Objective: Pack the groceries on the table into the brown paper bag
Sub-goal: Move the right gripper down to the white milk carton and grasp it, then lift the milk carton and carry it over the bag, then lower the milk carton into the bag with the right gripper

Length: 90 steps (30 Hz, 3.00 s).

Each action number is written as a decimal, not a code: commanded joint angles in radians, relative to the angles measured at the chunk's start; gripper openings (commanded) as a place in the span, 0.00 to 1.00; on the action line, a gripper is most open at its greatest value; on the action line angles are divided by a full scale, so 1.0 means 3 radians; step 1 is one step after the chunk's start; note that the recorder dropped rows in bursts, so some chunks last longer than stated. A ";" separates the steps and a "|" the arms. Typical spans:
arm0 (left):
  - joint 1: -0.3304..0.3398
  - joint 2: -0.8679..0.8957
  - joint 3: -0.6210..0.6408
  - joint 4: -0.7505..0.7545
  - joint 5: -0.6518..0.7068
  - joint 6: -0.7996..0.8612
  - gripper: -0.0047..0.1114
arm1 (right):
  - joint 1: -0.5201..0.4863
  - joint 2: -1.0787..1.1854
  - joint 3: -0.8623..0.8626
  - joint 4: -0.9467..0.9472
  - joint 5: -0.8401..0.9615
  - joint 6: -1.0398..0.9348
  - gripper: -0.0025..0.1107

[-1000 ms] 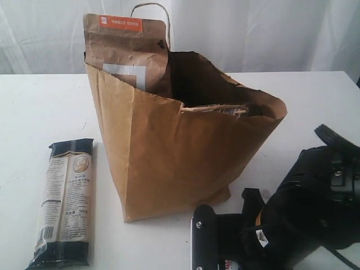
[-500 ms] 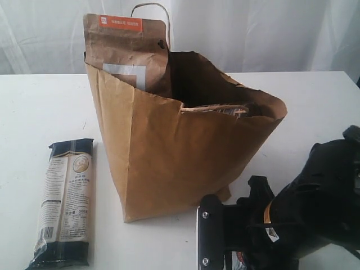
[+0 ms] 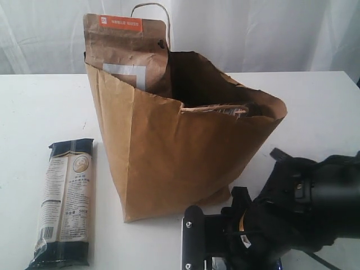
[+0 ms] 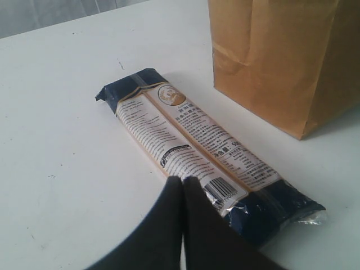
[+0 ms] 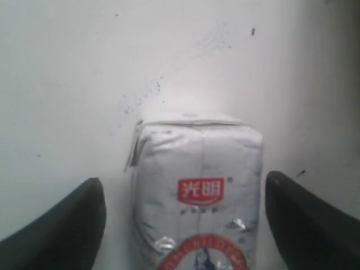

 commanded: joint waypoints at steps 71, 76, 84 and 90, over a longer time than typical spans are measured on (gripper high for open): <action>0.0008 -0.0018 0.0013 0.0006 -0.0008 -0.0032 0.04 | -0.0553 -0.0568 -0.1228 -0.1088 -0.1572 0.2919 0.08; 0.0008 -0.0018 0.0013 0.0006 -0.0008 -0.0032 0.04 | -0.0553 -0.0575 -0.1228 -0.1088 -0.1572 0.2945 0.48; 0.0008 -0.0018 0.0013 0.0006 -0.0008 -0.0032 0.04 | -0.0553 -0.0635 -0.1233 -0.1088 -0.1566 0.2954 0.64; 0.0008 -0.0018 0.0013 0.0006 -0.0008 -0.0032 0.04 | -0.0553 -0.0666 -0.1241 -0.1088 -0.1480 0.2947 0.64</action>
